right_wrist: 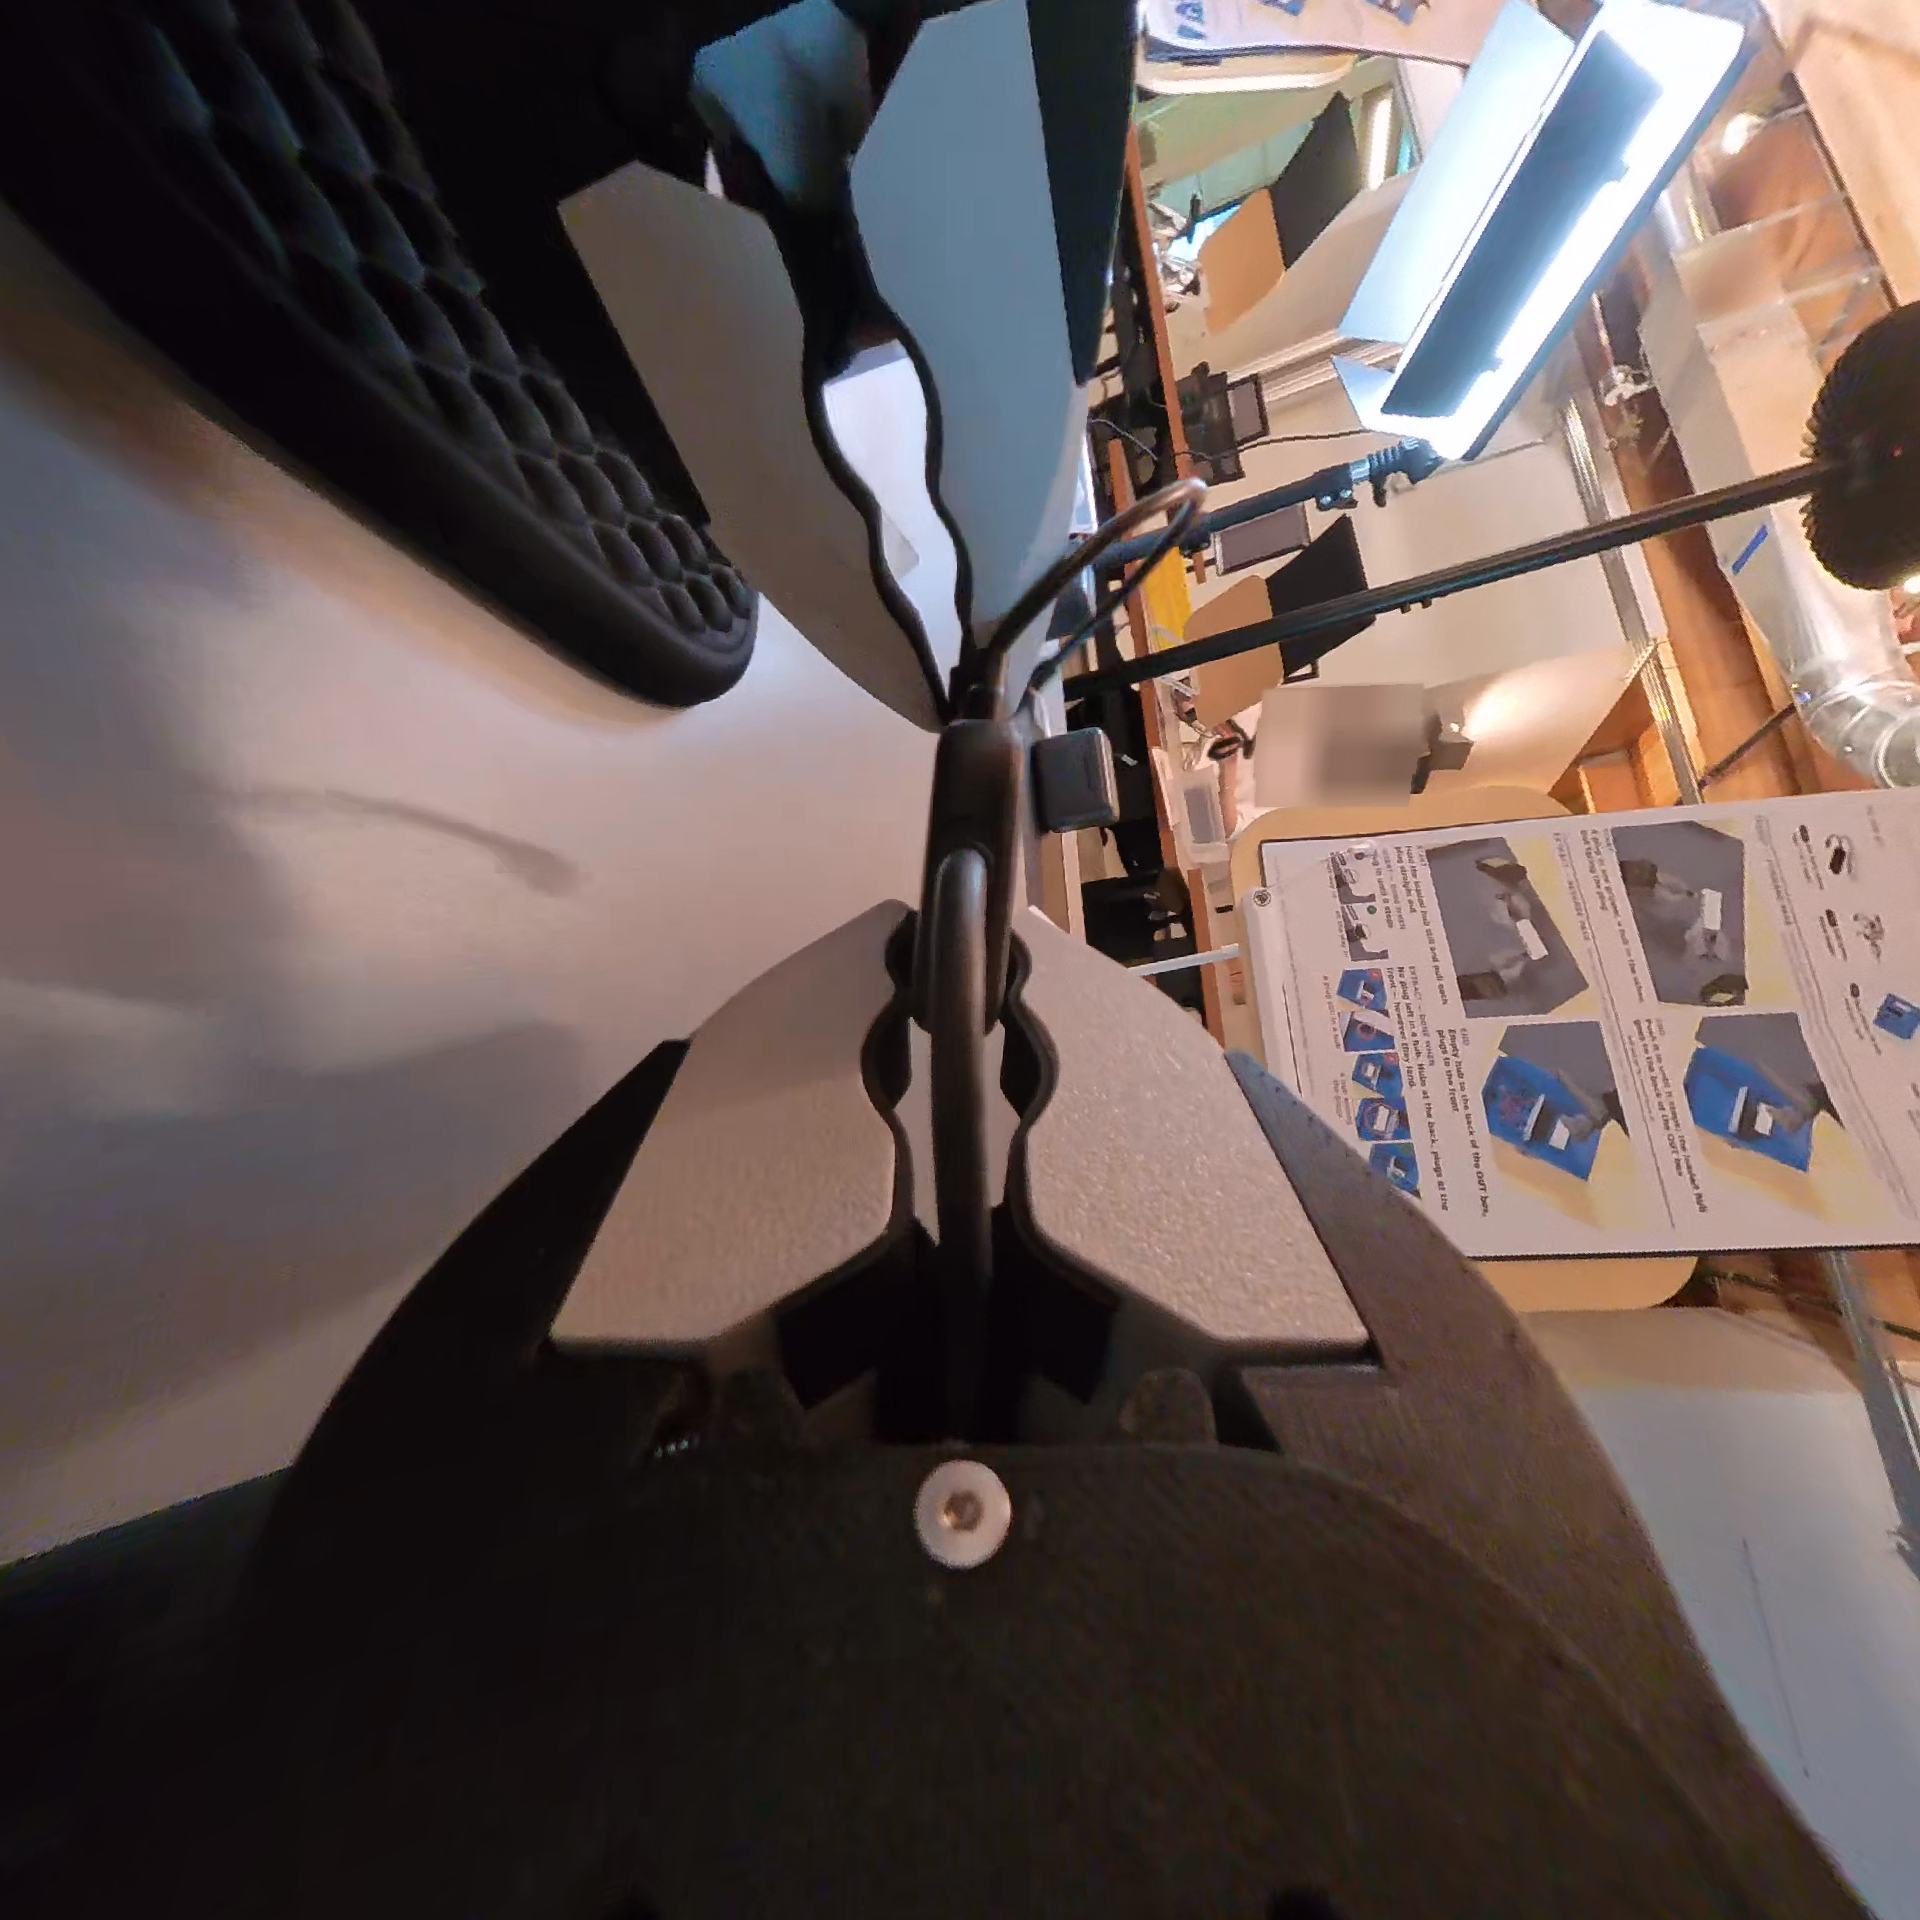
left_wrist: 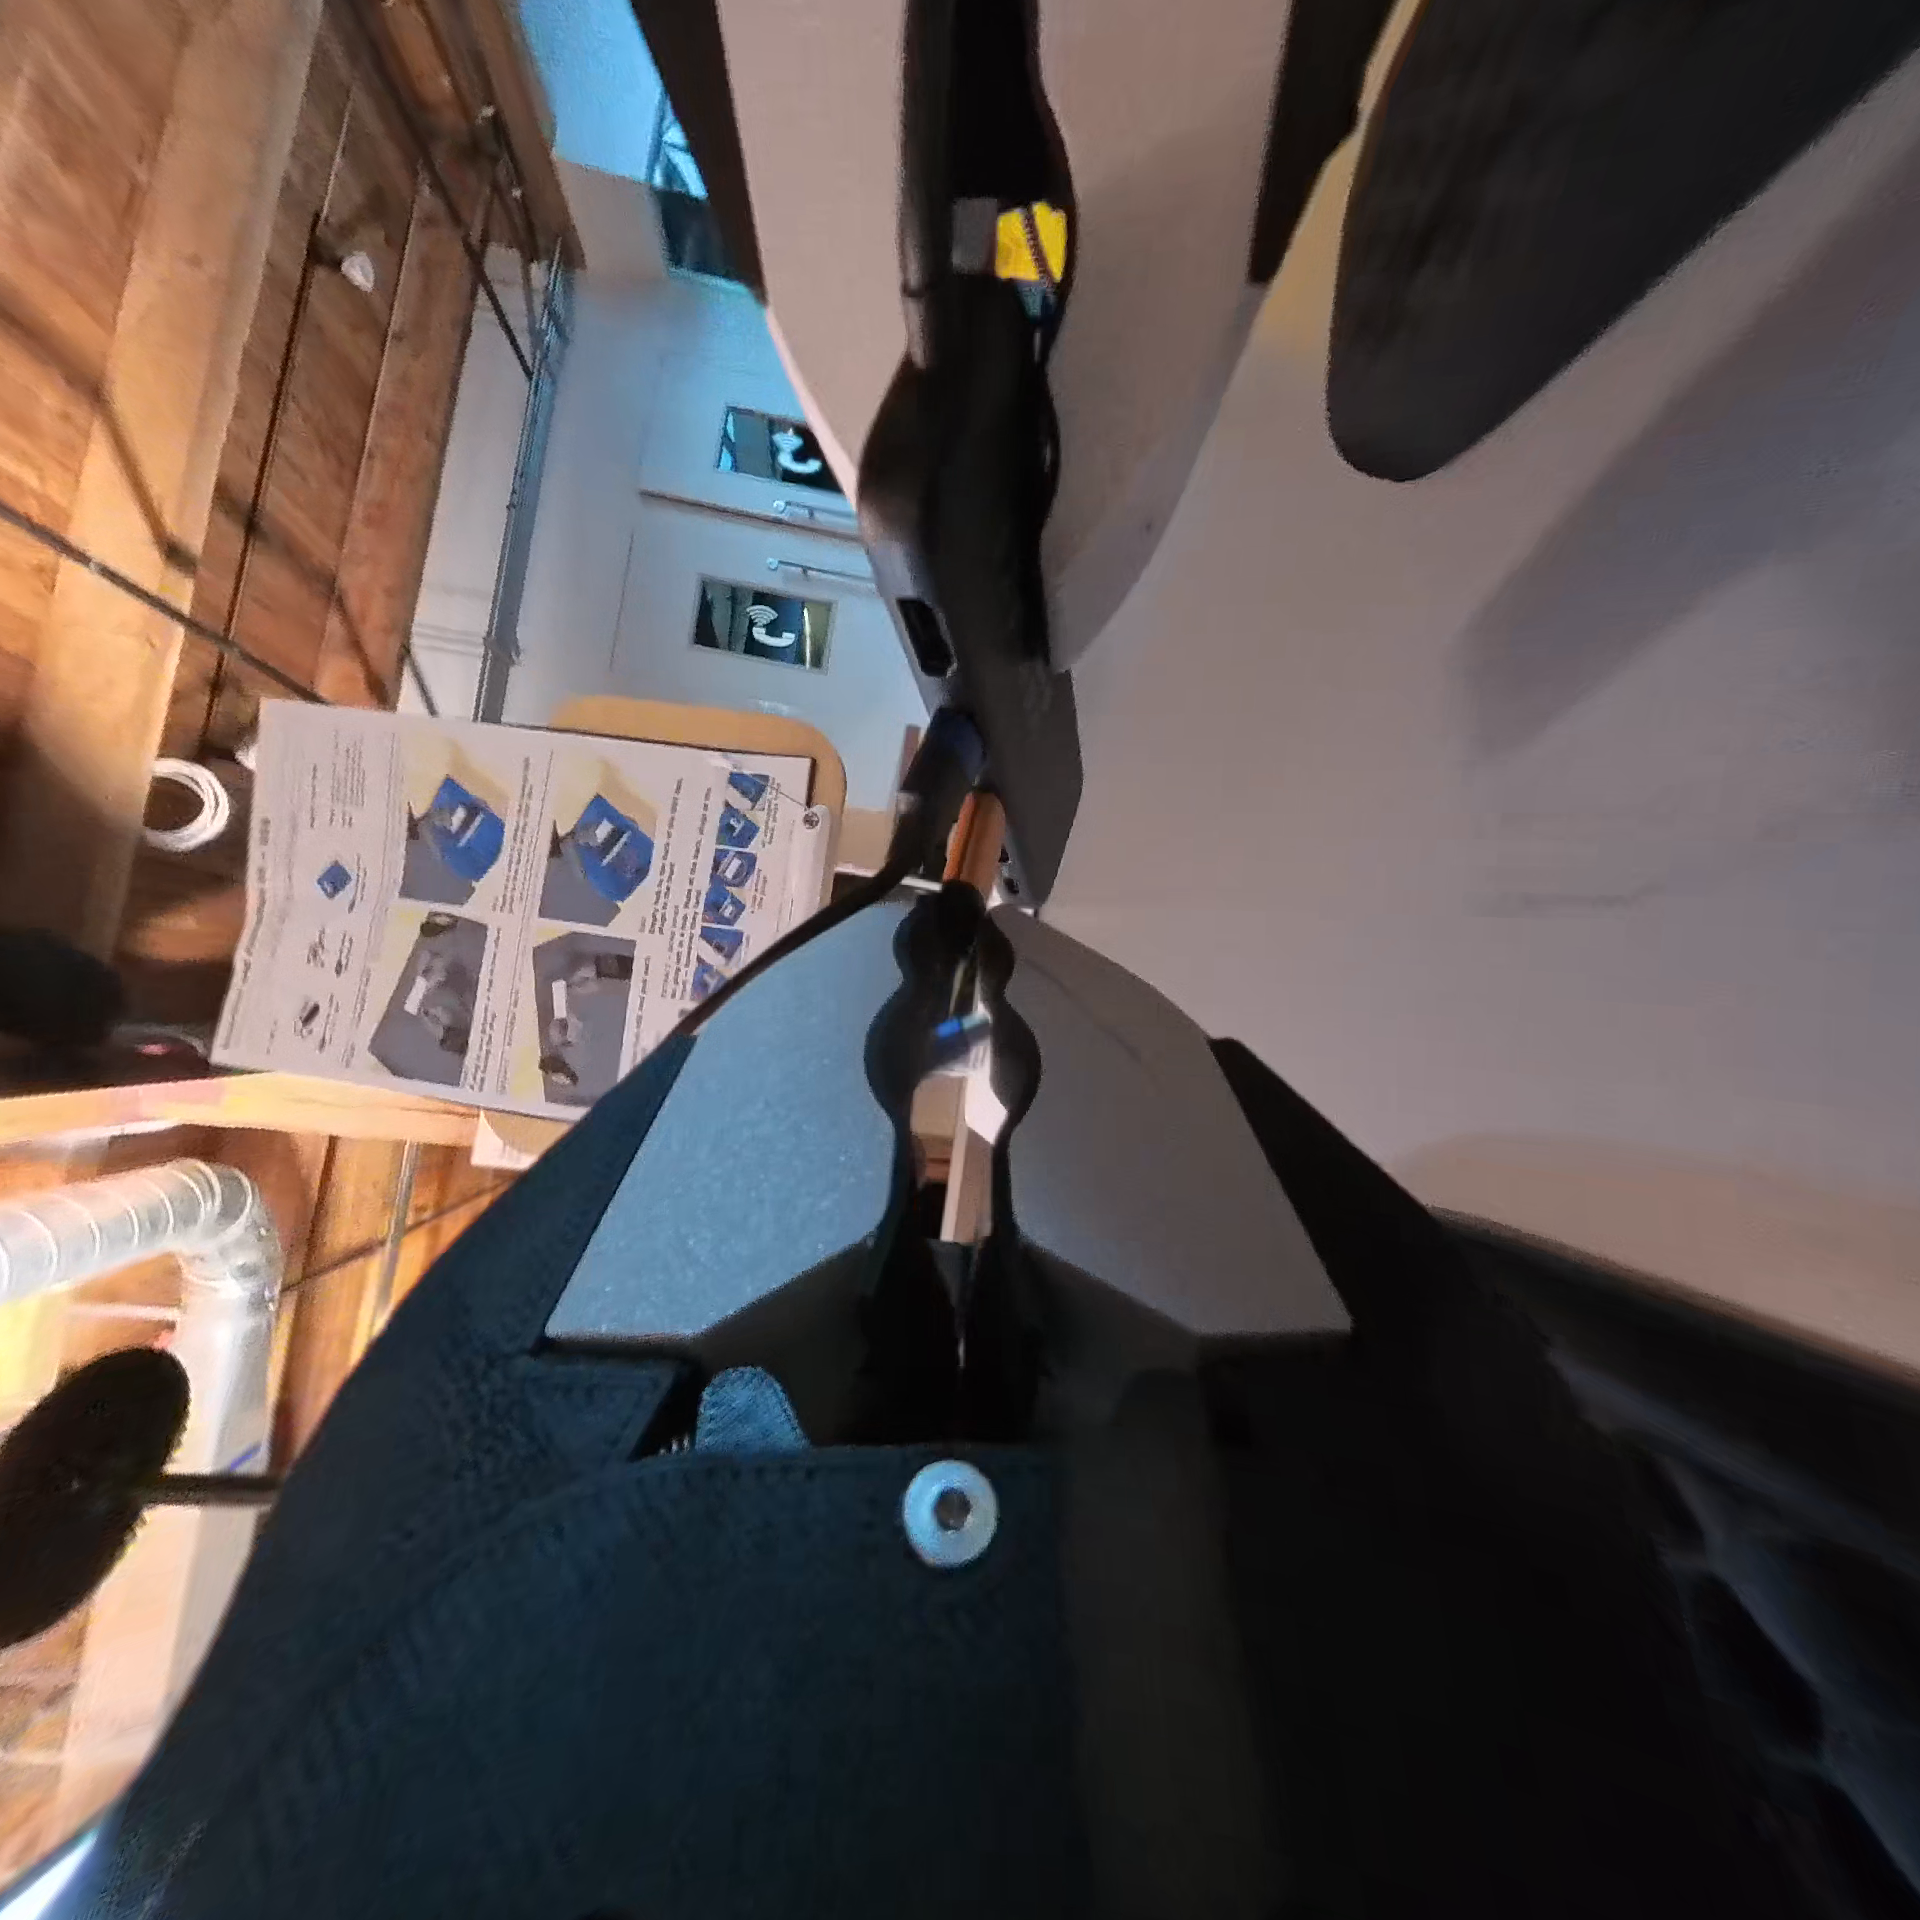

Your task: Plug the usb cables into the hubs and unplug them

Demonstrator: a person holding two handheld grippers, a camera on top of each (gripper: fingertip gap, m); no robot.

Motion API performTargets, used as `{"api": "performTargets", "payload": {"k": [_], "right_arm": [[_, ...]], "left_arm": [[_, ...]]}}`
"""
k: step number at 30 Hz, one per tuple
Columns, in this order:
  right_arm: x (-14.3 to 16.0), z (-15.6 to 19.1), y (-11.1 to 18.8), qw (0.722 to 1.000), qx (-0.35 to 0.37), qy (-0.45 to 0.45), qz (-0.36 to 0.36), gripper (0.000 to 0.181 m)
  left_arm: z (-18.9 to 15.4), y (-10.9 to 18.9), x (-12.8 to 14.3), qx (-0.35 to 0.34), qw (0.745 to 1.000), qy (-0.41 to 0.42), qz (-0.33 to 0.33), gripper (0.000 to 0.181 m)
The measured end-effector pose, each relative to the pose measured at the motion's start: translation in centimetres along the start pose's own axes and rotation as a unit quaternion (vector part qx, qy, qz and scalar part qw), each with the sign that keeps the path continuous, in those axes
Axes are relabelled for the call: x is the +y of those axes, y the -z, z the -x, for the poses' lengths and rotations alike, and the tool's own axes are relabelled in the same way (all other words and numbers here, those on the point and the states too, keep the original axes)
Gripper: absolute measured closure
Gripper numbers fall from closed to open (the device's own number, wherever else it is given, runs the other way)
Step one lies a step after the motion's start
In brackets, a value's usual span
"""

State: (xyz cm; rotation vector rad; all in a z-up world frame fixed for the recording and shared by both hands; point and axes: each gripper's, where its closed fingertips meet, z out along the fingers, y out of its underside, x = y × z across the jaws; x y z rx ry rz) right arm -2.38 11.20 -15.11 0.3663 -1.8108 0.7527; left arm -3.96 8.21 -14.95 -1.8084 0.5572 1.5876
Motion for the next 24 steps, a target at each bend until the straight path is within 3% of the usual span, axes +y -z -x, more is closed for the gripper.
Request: {"api": "performTargets", "payload": {"k": [13, 14, 16, 19, 22, 24], "right_arm": [[-0.5, -1.2, -0.7, 0.998, 0.027, -0.063, -0.014, 0.170], [-0.4, -1.9, -0.9, 0.995, 0.043, -0.087, -0.013, 0.170], [0.0, -3.8, -0.7, 0.987, 0.085, -0.137, -0.007, 0.170], [2.1, -7.0, 1.0, 0.969, 0.157, -0.190, 0.022, 0.170], [3.4, -10.6, 4.5, 0.940, 0.226, -0.257, -0.002, 0.170], [4.5, -13.2, 7.5, 0.912, 0.277, -0.302, -0.025, 0.170]], "left_arm": [[1.2, 0.0, 0.7, 0.000, 0.999, 0.051, 0.004, 0.173], [1.9, -0.2, 0.8, -0.012, 0.997, 0.072, 0.007, 0.171], [4.0, -0.3, 0.8, -0.044, 0.987, 0.155, 0.001, 0.148], [7.8, 1.3, -0.1, -0.109, 0.943, 0.304, -0.084, 0.135], [10.5, 4.1, -0.6, -0.153, 0.849, 0.453, -0.226, 0.135], [10.5, 4.6, 1.3, -0.166, 0.801, 0.518, -0.250, 0.135]]}}
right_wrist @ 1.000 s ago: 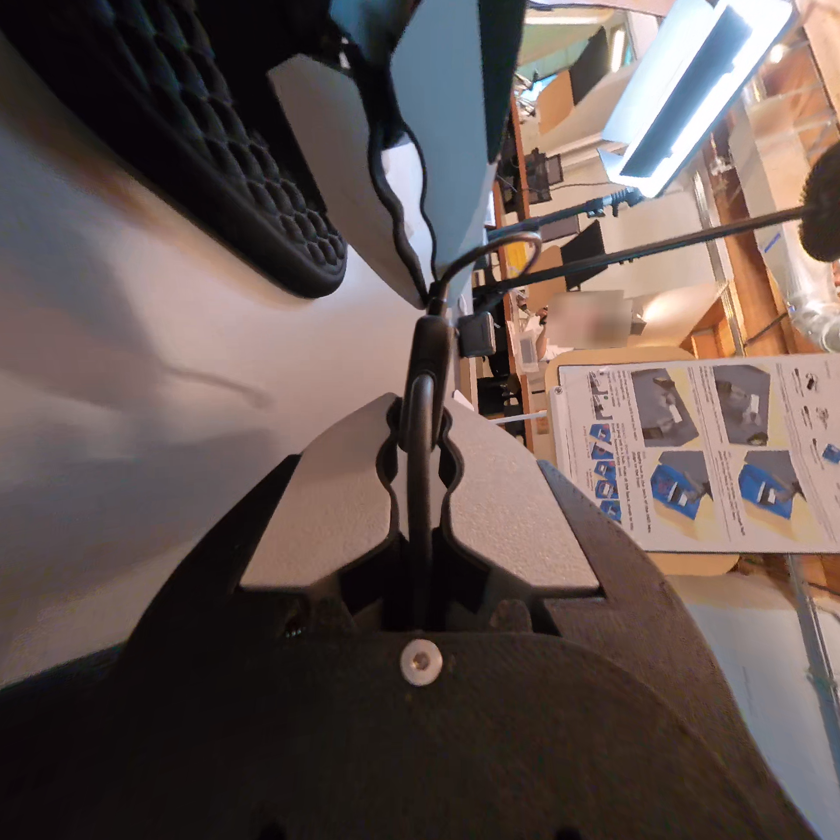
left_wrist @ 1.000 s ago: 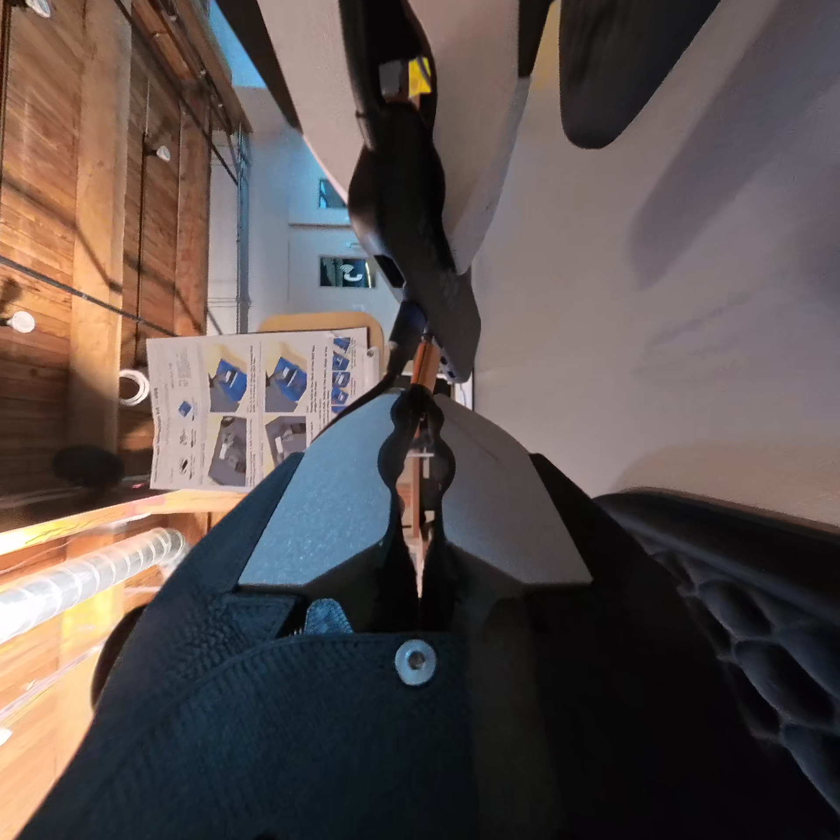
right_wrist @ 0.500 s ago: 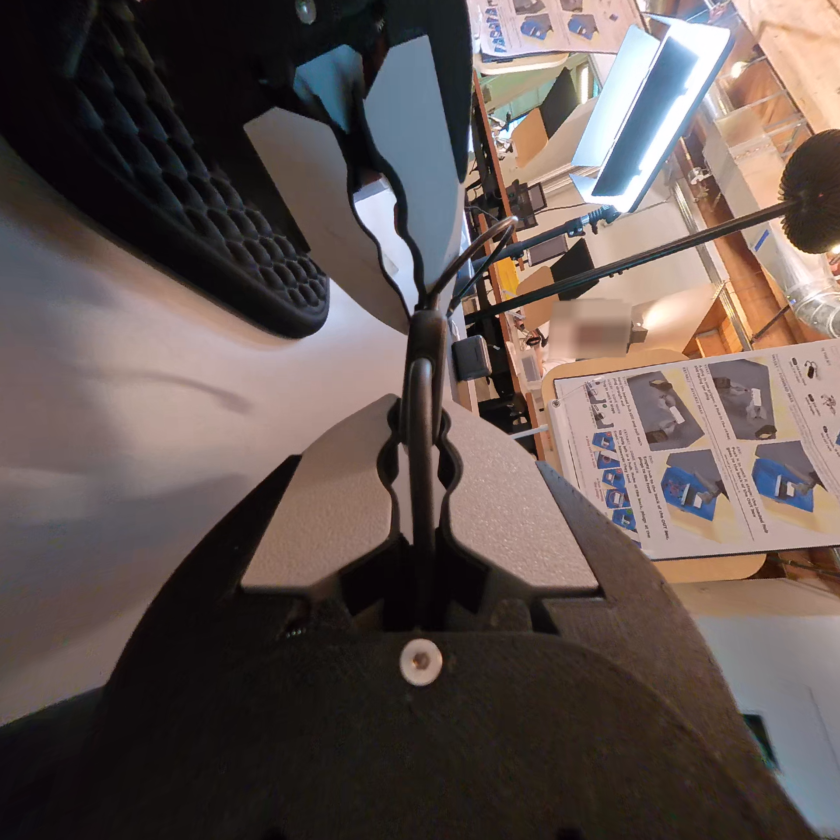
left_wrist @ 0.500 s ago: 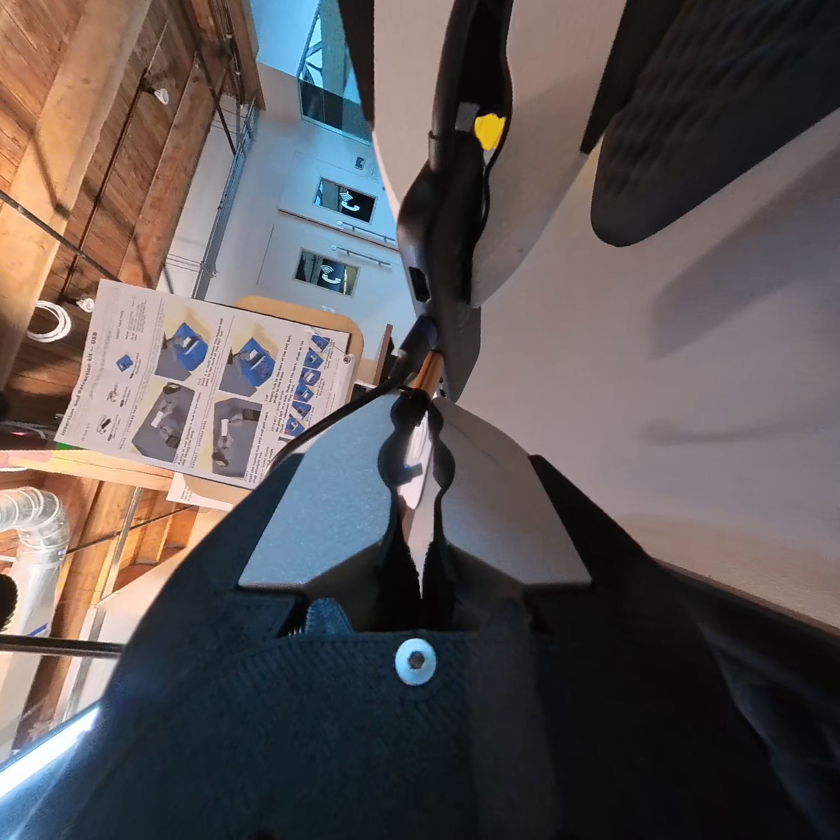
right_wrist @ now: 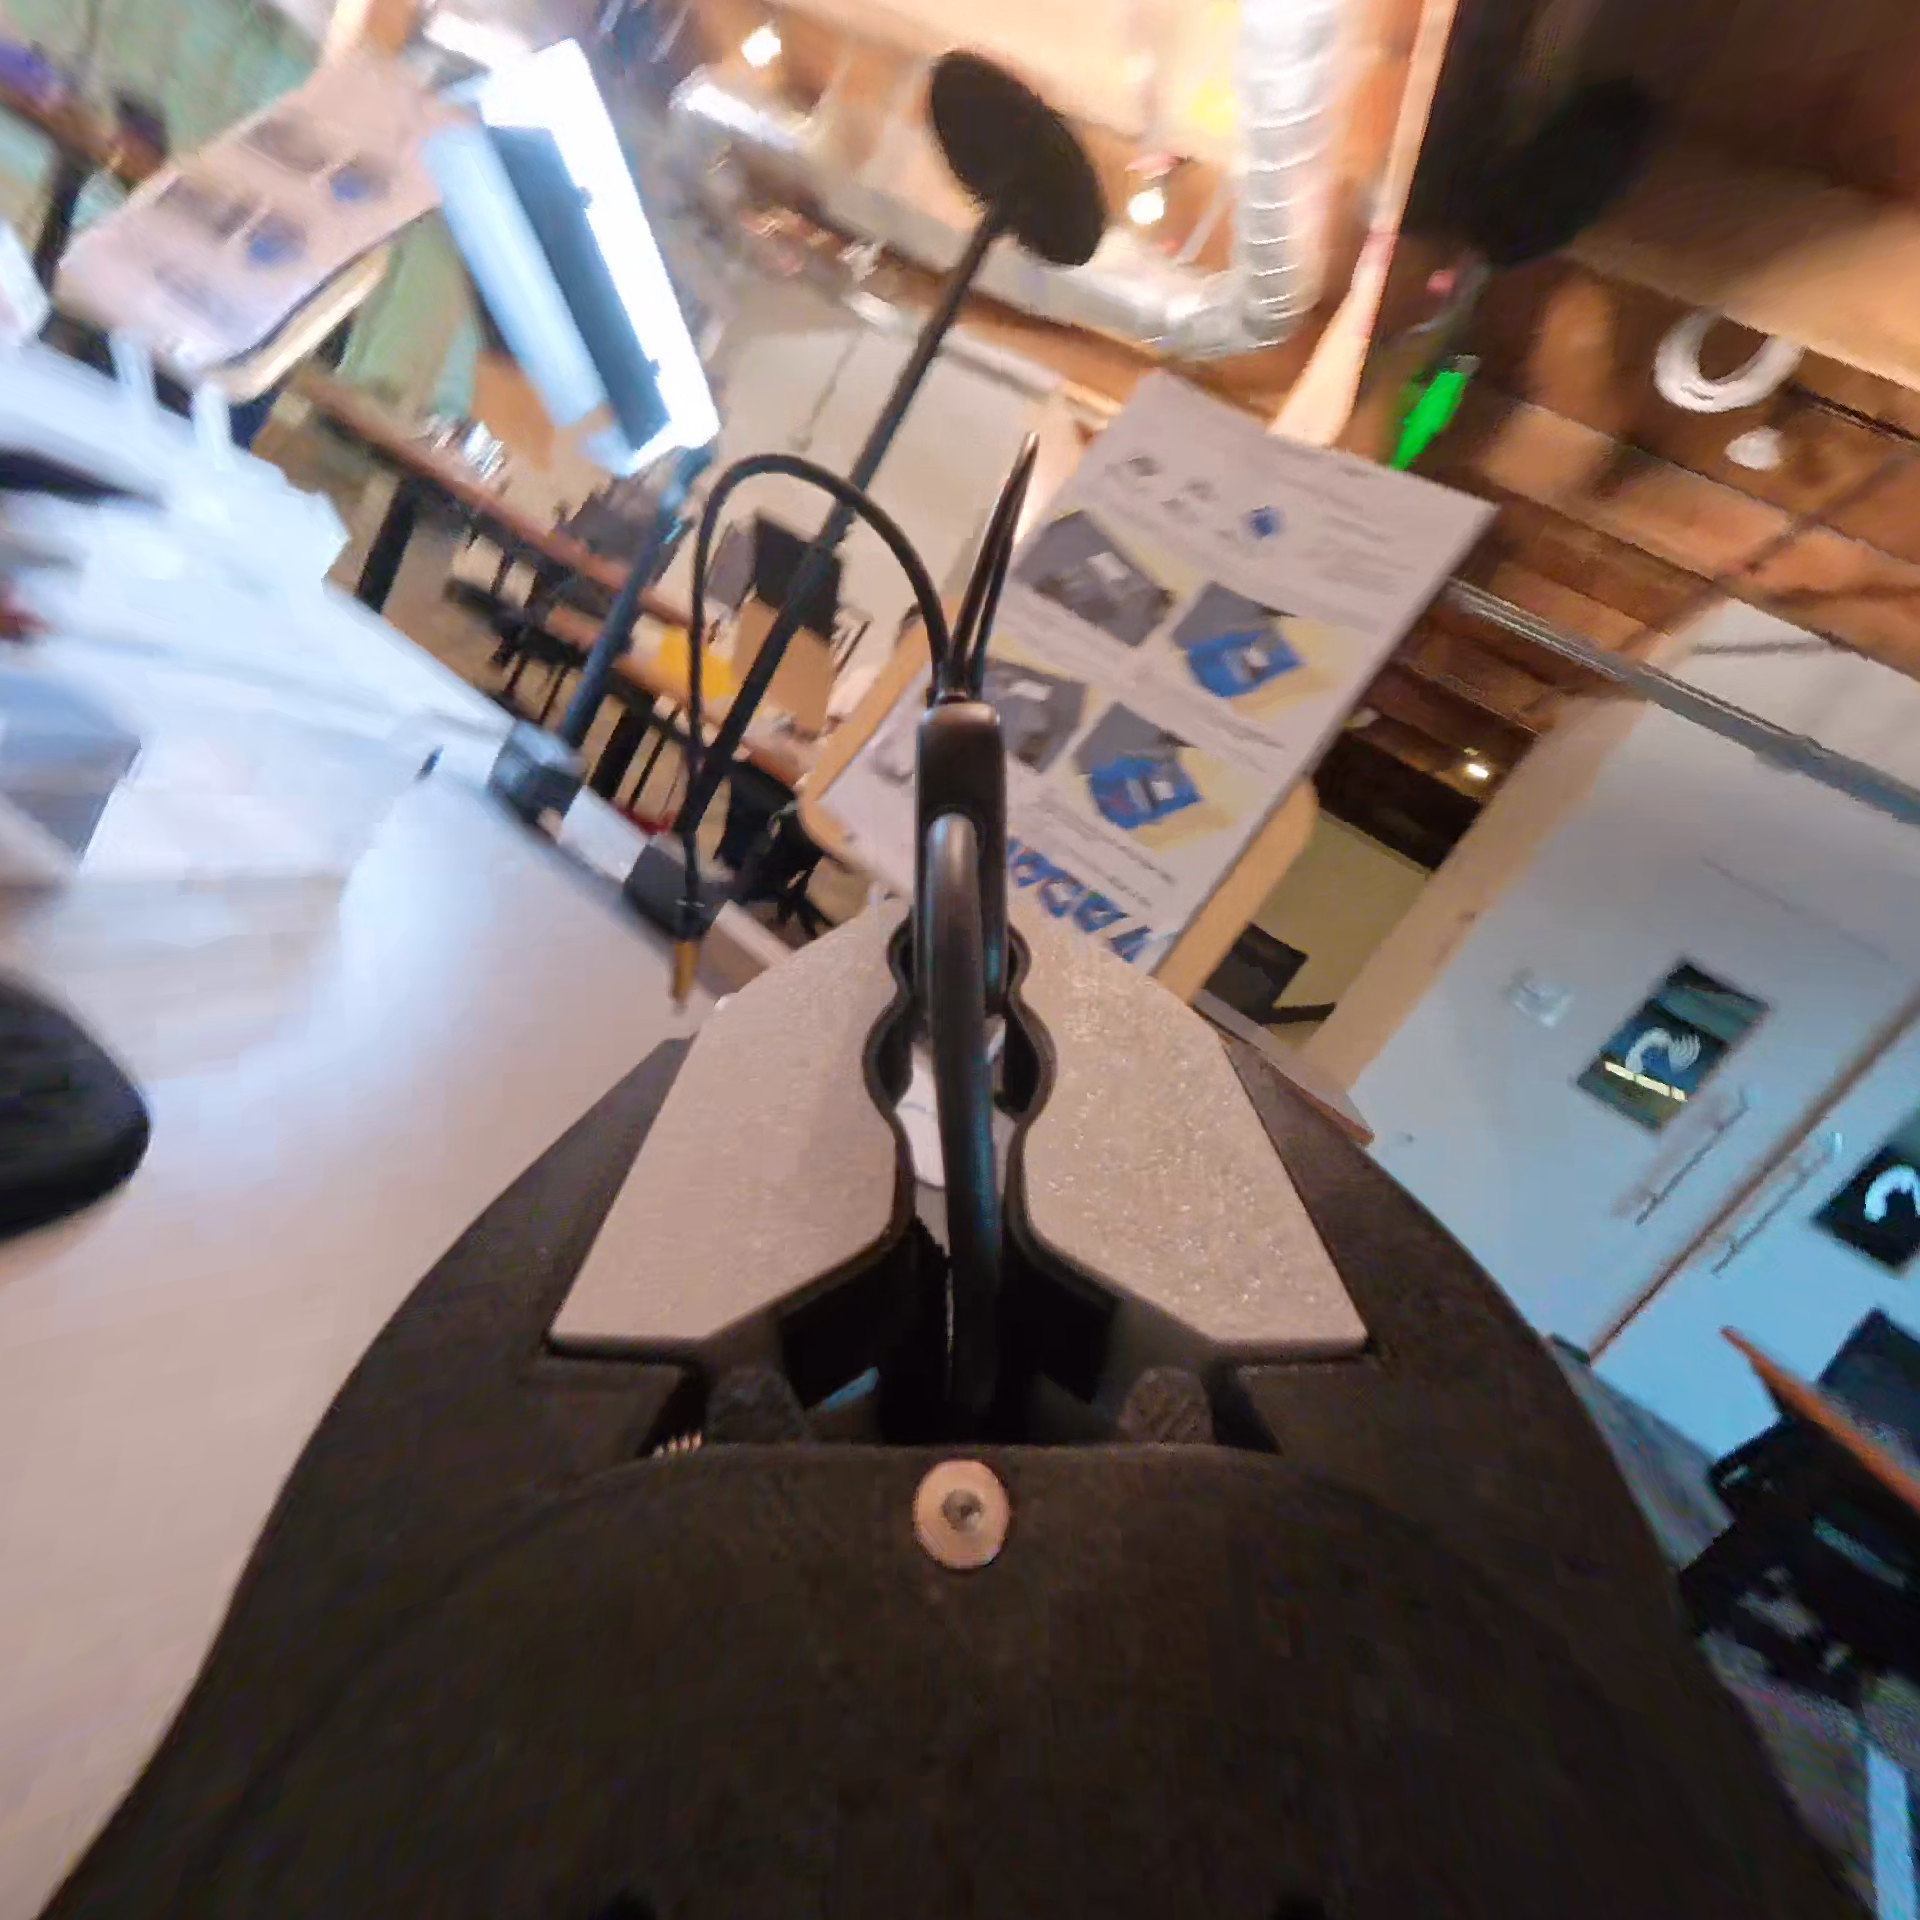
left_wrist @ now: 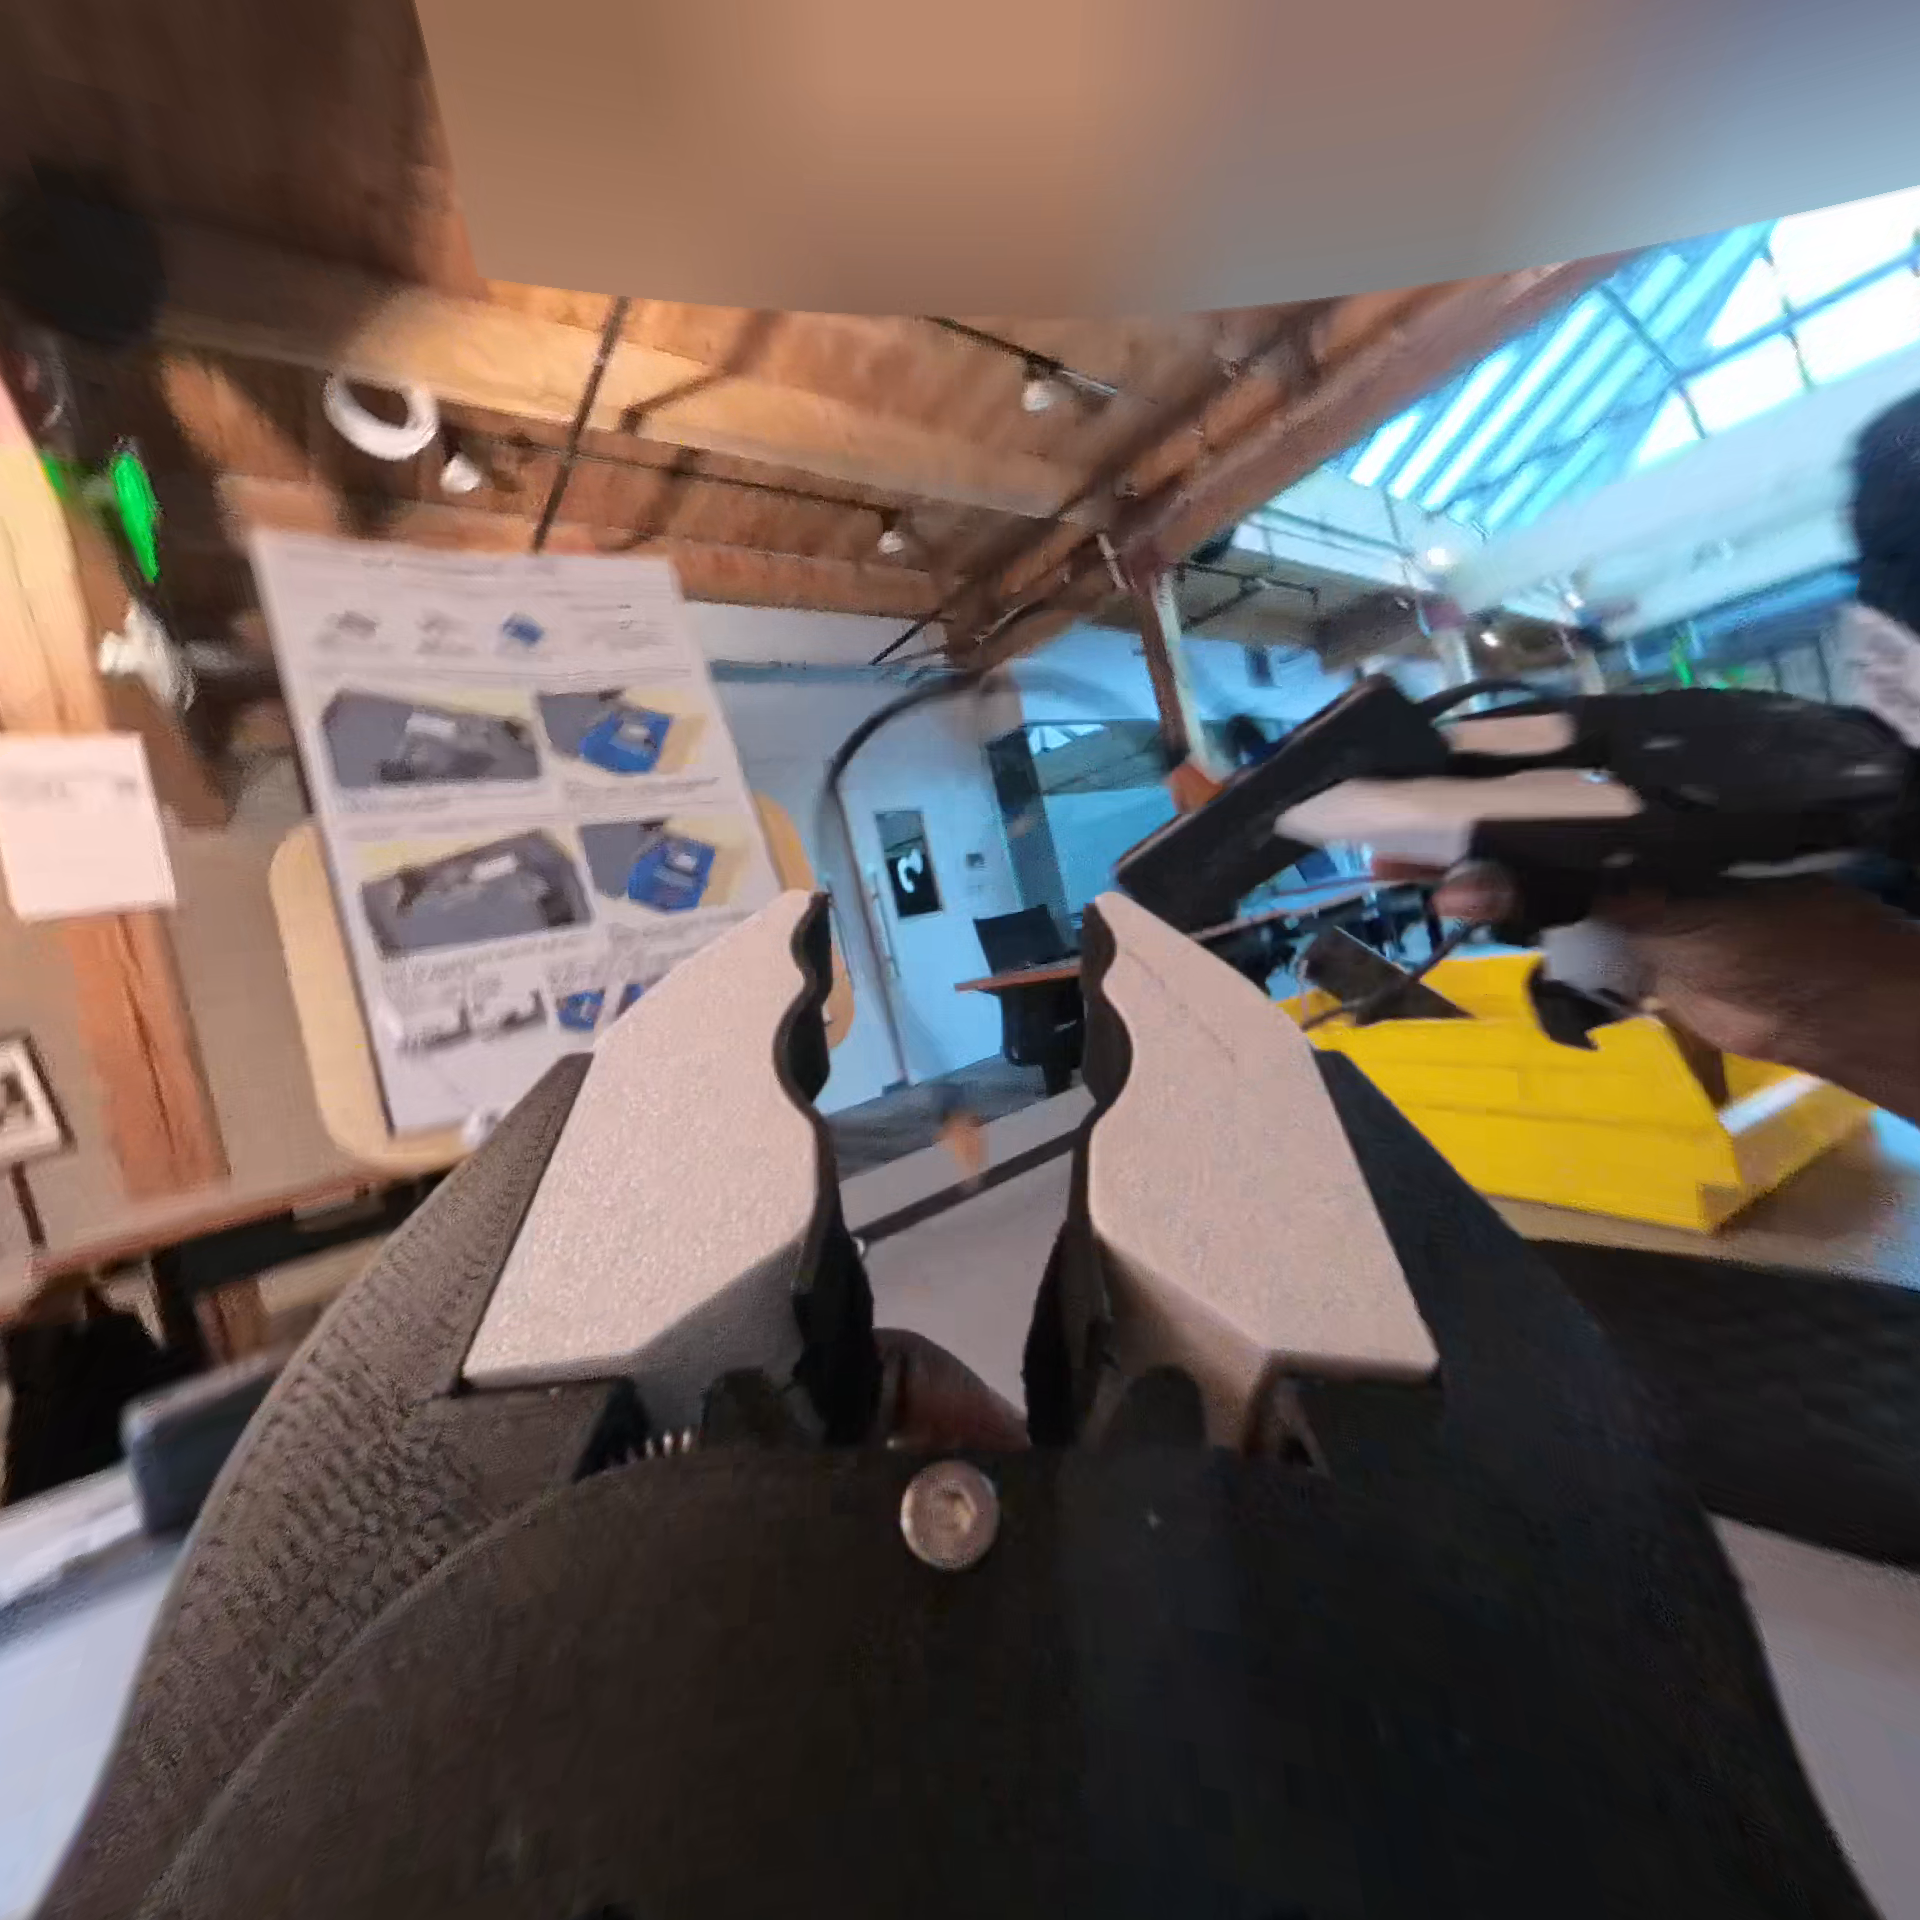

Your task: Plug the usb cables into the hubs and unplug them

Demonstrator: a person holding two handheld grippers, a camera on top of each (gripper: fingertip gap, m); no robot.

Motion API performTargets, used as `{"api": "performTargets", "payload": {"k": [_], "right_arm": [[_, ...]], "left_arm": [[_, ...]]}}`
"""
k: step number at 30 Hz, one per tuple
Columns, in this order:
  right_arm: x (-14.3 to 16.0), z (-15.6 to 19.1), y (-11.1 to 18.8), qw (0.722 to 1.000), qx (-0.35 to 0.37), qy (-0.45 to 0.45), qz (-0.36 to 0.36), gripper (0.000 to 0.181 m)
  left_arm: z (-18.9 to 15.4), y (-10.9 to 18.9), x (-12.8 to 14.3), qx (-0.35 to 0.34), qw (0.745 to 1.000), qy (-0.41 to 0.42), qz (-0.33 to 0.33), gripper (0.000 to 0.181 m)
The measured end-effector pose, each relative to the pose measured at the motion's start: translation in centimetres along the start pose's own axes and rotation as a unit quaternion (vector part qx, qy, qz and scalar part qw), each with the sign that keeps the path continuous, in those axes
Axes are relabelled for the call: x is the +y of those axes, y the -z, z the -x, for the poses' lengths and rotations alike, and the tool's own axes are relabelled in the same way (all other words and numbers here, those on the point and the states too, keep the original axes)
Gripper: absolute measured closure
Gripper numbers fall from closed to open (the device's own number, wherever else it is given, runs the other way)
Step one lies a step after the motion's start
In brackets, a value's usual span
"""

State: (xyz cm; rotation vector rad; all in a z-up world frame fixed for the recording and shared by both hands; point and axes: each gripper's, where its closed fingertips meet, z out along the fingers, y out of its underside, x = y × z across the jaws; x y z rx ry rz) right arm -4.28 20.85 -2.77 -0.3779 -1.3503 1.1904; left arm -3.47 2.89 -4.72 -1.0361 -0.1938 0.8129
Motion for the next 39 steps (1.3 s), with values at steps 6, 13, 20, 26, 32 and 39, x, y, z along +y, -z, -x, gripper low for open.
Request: {"api": "performTargets", "payload": {"k": [6, 13, 20, 26, 32, 39], "right_arm": [[-1.7, -10.5, 5.8, 0.985, 0.126, -0.111, -0.050, 0.170], [2.1, -17.7, 11.8, 0.973, 0.177, -0.112, 0.096, 0.170], [7.2, -21.2, 15.0, 0.940, 0.067, -0.121, 0.312, 0.170], [11.5, -21.1, 14.7, 0.875, -0.126, -0.099, 0.456, 0.169], [17.4, -18.8, 13.1, 0.798, -0.273, -0.141, 0.518, 0.170], [23.0, -16.9, 12.9, 0.775, -0.263, -0.236, 0.524, 0.145]], "left_arm": [[4.4, 1.3, 4.7, -0.061, 0.982, 0.179, 0.017, 0.128], [4.1, 1.1, 5.6, -0.050, 0.980, 0.188, 0.041, 0.119], [3.4, 0.9, 5.8, -0.040, 0.985, 0.160, 0.051, 0.119], [3.2, 0.8, 6.1, -0.033, 0.984, 0.162, 0.061, 0.119], [2.9, 0.7, 6.4, -0.026, 0.986, 0.149, 0.070, 0.119], [3.0, 0.8, 6.4, -0.029, 0.986, 0.148, 0.067, 0.119]]}}
